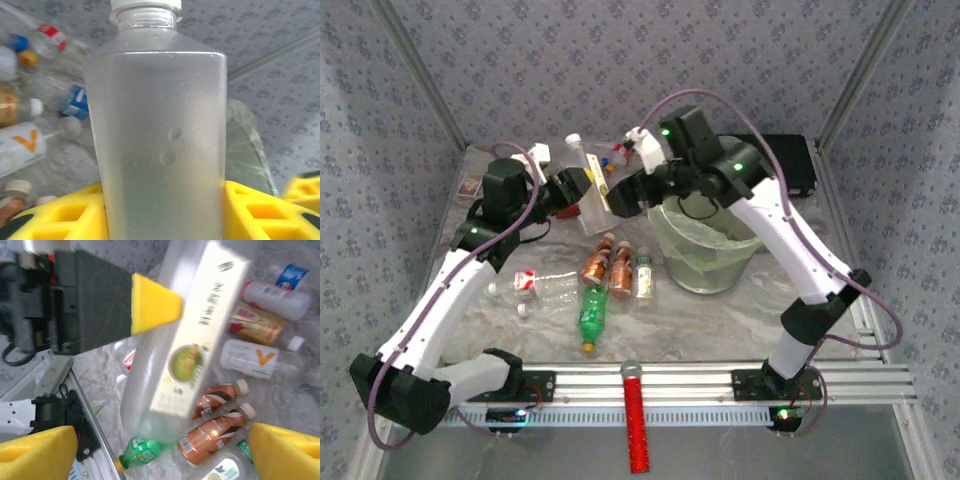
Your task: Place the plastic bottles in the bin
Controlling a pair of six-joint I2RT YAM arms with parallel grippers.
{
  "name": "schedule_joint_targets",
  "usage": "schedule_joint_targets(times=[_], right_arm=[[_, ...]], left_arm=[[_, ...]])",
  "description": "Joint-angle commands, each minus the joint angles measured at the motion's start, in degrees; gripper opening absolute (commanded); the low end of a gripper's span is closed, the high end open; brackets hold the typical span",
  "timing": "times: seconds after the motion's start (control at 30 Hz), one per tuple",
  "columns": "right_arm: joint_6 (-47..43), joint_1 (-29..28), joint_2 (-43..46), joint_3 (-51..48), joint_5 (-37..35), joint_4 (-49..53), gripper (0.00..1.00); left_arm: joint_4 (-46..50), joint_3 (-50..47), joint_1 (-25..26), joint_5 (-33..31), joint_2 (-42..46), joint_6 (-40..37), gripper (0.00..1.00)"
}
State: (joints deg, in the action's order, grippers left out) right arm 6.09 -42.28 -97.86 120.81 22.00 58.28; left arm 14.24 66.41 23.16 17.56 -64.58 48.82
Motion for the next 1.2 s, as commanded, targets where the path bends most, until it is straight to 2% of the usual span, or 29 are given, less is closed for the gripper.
schedule_joint_targets(times=[0.0,0.13,0.23,0.33,0.43,0.57,0.7,0.77,0.93,1.0,1.17], right_arm=[[0.5,-0.7,-2.2,3.2,0.5,0.9,0.91],[1.4,-0.6,-3.6,2.0,1.2,-0.6,0.89],[1.9,0.0,-4.5,1.9,2.5,-1.8,0.83],[2.6,1.0,-4.9,1.1,4.4,-3.3,0.74],[2.6,1.7,-4.8,0.3,6.4,-4.4,0.6],[2.5,2.2,-4.4,0.1,6.6,-5.0,0.51],[2.5,3.0,-3.8,1.3,5.7,-4.5,0.43],[2.5,3.7,-3.2,2.1,5.6,-4.1,0.41],[1.3,6.2,-1.1,3.4,2.9,-2.2,0.37],[0.7,7.7,-0.1,4.0,2.1,-1.2,0.36],[-1.8,12.2,3.3,4.4,-3.0,3.1,0.33]], left_arm=[[-4.4,2.6,1.7,1.6,0.0,1.8,0.49],[-7.2,2.2,2.5,1.1,-0.3,3.6,0.49],[-8.8,2.7,2.6,1.2,-0.7,4.4,0.49],[-9.6,3.2,2.7,1.4,-1.2,4.9,0.48],[-10.2,3.1,2.8,1.5,-1.5,5.1,0.48],[-10.3,2.9,2.8,1.1,-2.0,5.1,0.49],[-9.3,3.8,2.8,1.2,-2.6,4.2,0.66],[-8.8,4.2,2.8,1.1,-2.3,3.5,0.78],[-0.8,5.8,2.2,-10.0,2.5,-2.7,0.98],[3.2,6.5,1.3,-12.7,4.3,-4.4,1.0],[10.4,5.5,-1.4,-13.8,6.9,-6.1,1.0]])
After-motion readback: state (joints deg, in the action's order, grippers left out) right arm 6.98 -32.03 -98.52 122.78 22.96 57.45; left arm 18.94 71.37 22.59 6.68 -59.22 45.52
